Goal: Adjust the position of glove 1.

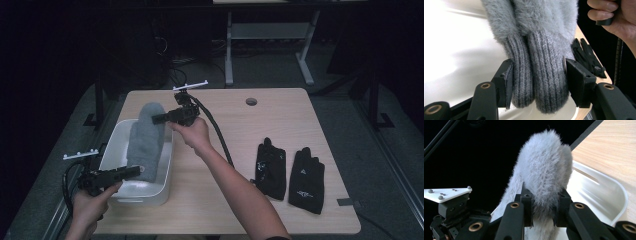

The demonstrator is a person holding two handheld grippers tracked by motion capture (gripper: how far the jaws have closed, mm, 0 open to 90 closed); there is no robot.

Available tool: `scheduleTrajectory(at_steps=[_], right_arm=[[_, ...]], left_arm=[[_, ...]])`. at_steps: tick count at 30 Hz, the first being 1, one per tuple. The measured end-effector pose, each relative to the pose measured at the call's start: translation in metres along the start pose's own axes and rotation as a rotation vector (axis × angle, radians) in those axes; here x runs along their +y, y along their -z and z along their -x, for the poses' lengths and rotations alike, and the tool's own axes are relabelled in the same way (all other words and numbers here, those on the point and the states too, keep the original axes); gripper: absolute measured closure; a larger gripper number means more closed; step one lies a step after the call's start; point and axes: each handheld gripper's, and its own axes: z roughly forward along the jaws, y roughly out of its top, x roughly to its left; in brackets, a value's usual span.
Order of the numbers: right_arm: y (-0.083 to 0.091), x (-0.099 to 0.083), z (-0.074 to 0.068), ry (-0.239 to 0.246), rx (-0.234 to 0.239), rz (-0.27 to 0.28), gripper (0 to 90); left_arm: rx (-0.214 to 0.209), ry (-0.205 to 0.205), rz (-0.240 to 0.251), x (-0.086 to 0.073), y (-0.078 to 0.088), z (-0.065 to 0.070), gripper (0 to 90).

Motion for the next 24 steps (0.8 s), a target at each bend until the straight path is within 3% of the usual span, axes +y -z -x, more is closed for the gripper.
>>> scheduleTrajectory(at_steps=[14, 24], right_arm=[[-0.019, -0.007, 0.007, -0.017, -0.006, -0.025, 74.4], [-0.027, -0.013, 0.009, -0.008, -0.012, -0.04, 74.4]], left_arm=[[0.039, 0.03, -0.035, -0.006, -0.003, -0.014, 42.8], [0.084, 0.014, -0.085, -0.009, -0.005, -0.016, 42.1]])
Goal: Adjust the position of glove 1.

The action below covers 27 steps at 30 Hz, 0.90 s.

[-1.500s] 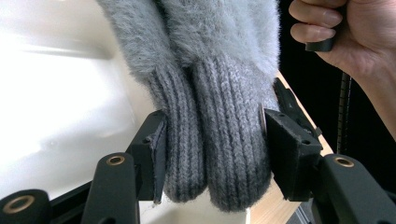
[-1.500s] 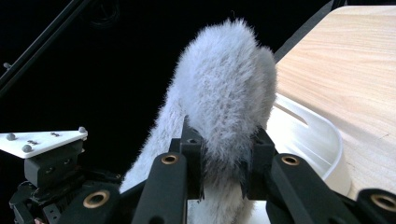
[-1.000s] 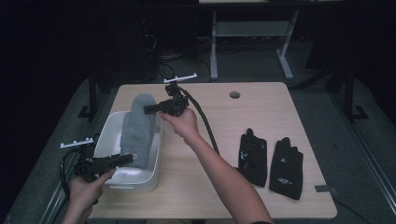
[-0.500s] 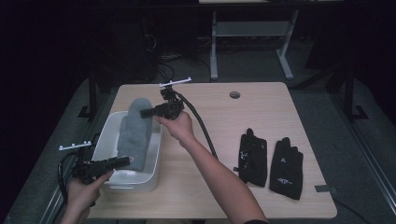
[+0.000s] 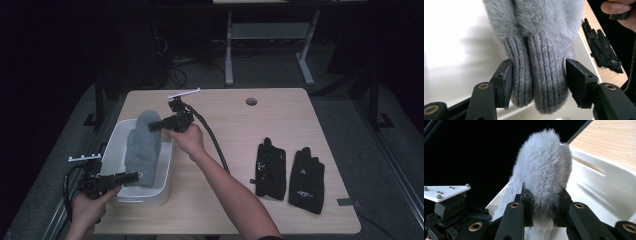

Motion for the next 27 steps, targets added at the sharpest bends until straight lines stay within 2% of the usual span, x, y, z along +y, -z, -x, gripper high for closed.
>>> scheduleTrajectory(at_steps=[9, 13, 14, 15, 16, 18, 19, 27], right_arm=[[-0.003, -0.005, 0.003, -0.011, 0.005, 0.004, 74.4], [-0.003, -0.007, 0.005, -0.02, 0.011, 0.006, 74.6], [-0.005, -0.009, 0.007, -0.018, 0.01, -0.002, 74.8], [-0.005, -0.009, 0.007, -0.018, 0.01, -0.002, 74.8], [-0.01, -0.011, 0.007, -0.008, 0.011, -0.029, 74.9], [-0.017, -0.014, 0.007, 0.005, -0.013, -0.046, 74.9], [-0.019, -0.014, 0.008, -0.006, -0.005, -0.055, 74.9], [-0.025, -0.014, 0.009, 0.012, -0.022, -0.072, 70.3]], left_arm=[[0.029, -0.014, -0.017, 0.001, -0.001, 0.001, 40.9], [0.049, -0.01, -0.003, 0.0, 0.0, 0.003, 35.3], [0.069, -0.025, 0.035, -0.001, 0.004, 0.004, 35.5], [0.069, -0.025, 0.035, -0.001, 0.004, 0.004, 35.9], [0.06, -0.034, 0.051, -0.002, 0.007, 0.007, 36.3], [0.063, -0.045, 0.045, -0.003, 0.006, 0.009, 37.1], [0.06, -0.045, 0.045, -0.003, 0.005, 0.01, 37.1], [0.052, -0.058, 0.05, -0.002, 0.004, 0.012, 37.4]])
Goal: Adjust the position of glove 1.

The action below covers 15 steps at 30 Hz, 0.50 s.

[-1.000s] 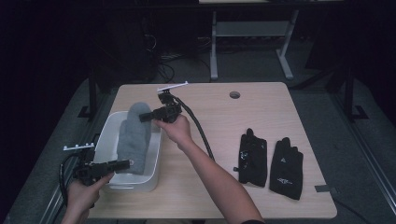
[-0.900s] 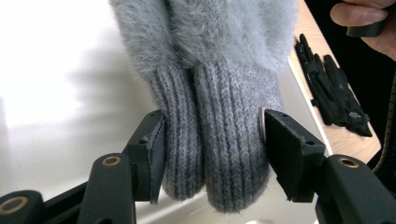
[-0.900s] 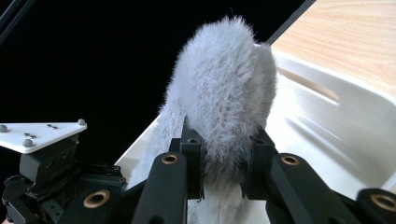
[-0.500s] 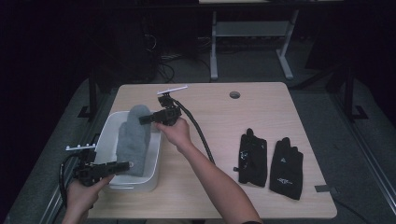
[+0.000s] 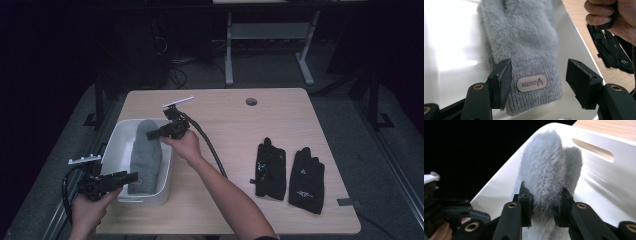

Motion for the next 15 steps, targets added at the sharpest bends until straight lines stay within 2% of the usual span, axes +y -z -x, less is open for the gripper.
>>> scheduleTrajectory(at_steps=[6, 7, 9, 15], right_arm=[[-0.0051, 0.003, 0.0004, 0.018, -0.012, -0.009, 64.7], [-0.0055, 0.0044, 0.0006, 0.027, -0.023, -0.003, 59.0], [-0.0051, 0.0059, 0.0003, 0.026, -0.028, -0.001, 54.7], [0.0003, 0.0074, 0.0013, 0.018, -0.02, 0.013, 54.7]], left_arm=[[-0.003, -0.002, 0.009, 0.0015, 0.0019, 0.0014, 37.9], [-0.007, -0.001, 0.012, 0.0014, 0.0019, 0.0016, 37.9], [-0.012, 0.001, 0.015, 0.0013, 0.0019, 0.0015, 37.9], [-0.021, -0.005, 0.02, 0.0004, 0.0015, 0.0012, 38.3]])
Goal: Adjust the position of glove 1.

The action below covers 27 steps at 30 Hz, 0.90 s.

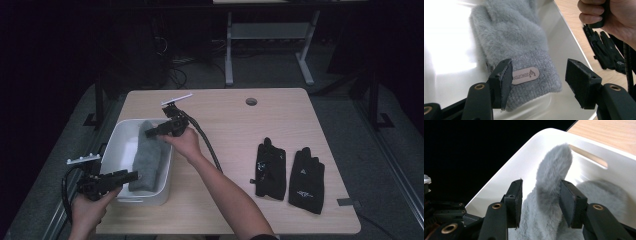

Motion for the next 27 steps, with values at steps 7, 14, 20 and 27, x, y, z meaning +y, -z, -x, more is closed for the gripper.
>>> scheduleTrajectory(at_steps=[7, 14, 20, 27], right_arm=[[0.016, 0.003, 0.002, -0.002, -0.009, 0.026, 54.6], [0.029, 0.005, 0.001, 0.0, -0.006, 0.034, 53.6], [0.04, 0.005, 0.001, 0.006, 0.0, 0.048, 52.7], [0.058, 0.004, 0.002, 0.0, 0.014, 0.068, 50.7]], left_arm=[[-0.004, -0.011, 0.011, 0.004, 0.003, 0.003, 38.3], [-0.012, -0.02, 0.029, 0.009, 0.004, 0.008, 38.2], [-0.026, -0.034, 0.024, 0.012, 0.0, 0.014, 38.1], [-0.053, -0.06, 0.019, 0.018, -0.005, 0.026, 37.3]])
